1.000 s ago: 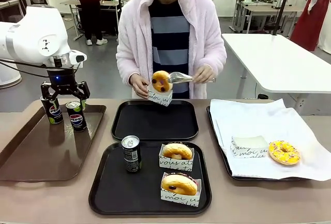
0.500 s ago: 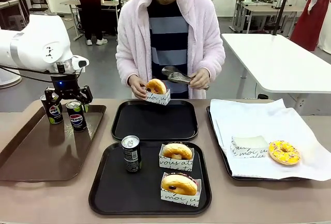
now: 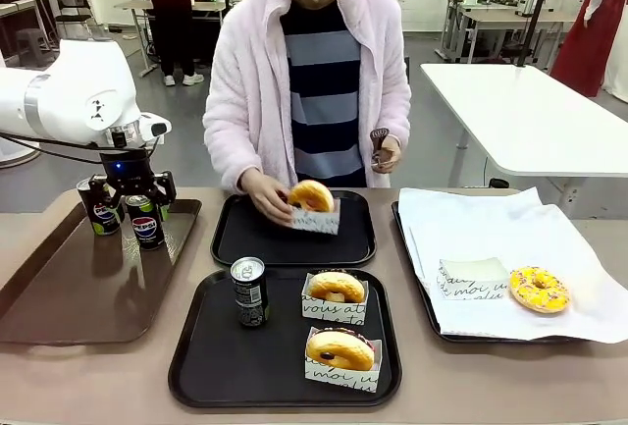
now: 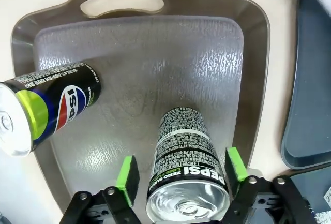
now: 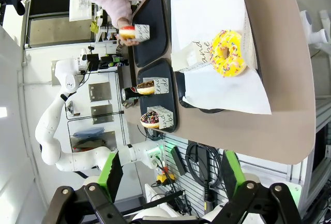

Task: Set up donuts and drinks on trays.
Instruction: Pick up one Pepsi coke from the Handle tray and place it on the Flat Tray without a Pepsi coke.

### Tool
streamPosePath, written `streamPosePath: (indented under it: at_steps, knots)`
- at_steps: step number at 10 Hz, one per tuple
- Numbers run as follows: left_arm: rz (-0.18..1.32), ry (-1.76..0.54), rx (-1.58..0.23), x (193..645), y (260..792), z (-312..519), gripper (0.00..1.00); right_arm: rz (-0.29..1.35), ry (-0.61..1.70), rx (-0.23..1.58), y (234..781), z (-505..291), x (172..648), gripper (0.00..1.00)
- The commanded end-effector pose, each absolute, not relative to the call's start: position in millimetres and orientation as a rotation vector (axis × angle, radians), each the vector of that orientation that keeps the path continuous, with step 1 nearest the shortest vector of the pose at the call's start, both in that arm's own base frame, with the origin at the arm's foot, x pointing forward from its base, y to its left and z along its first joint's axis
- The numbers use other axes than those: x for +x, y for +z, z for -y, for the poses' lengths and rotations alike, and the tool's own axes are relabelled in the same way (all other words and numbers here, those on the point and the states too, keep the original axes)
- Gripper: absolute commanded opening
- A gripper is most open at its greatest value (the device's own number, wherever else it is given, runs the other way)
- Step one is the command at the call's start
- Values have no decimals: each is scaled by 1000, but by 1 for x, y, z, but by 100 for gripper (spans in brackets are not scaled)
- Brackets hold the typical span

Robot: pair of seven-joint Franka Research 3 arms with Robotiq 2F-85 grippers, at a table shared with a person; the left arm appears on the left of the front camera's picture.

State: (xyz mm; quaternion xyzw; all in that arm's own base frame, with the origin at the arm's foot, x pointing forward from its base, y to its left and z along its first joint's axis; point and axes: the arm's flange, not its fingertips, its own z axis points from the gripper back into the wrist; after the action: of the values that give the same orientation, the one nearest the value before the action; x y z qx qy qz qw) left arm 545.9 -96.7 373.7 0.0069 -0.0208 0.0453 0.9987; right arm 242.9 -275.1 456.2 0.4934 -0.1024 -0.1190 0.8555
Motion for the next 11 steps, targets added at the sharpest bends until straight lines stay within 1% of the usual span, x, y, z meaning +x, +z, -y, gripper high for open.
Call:
streamPosePath:
  at_steps: [1, 2, 4, 5, 6, 8, 9, 11]
  knots:
    - [49, 85, -3, 545, 376, 99, 25, 235, -235, 1059, 456, 277, 244, 100]
    - [44, 85, -6, 544, 376, 99, 0, 235, -235, 1059, 456, 277, 244, 100]
    - [30, 81, 5, 543, 381, 99, 0, 235, -235, 1059, 456, 277, 244, 100]
    - [30, 76, 14, 542, 388, 101, 7, 235, -235, 1059, 456, 277, 244, 100]
    - [22, 79, 28, 534, 409, 103, 0, 235, -235, 1059, 456, 277, 244, 100]
    - [31, 66, 66, 503, 479, 112, 0, 235, -235, 1059, 456, 277, 244, 100]
    - [36, 66, 68, 488, 499, 114, 0, 235, -235, 1059, 456, 277, 244, 100]
    - [46, 62, 67, 477, 518, 113, 0, 235, -235, 1059, 456, 277, 244, 100]
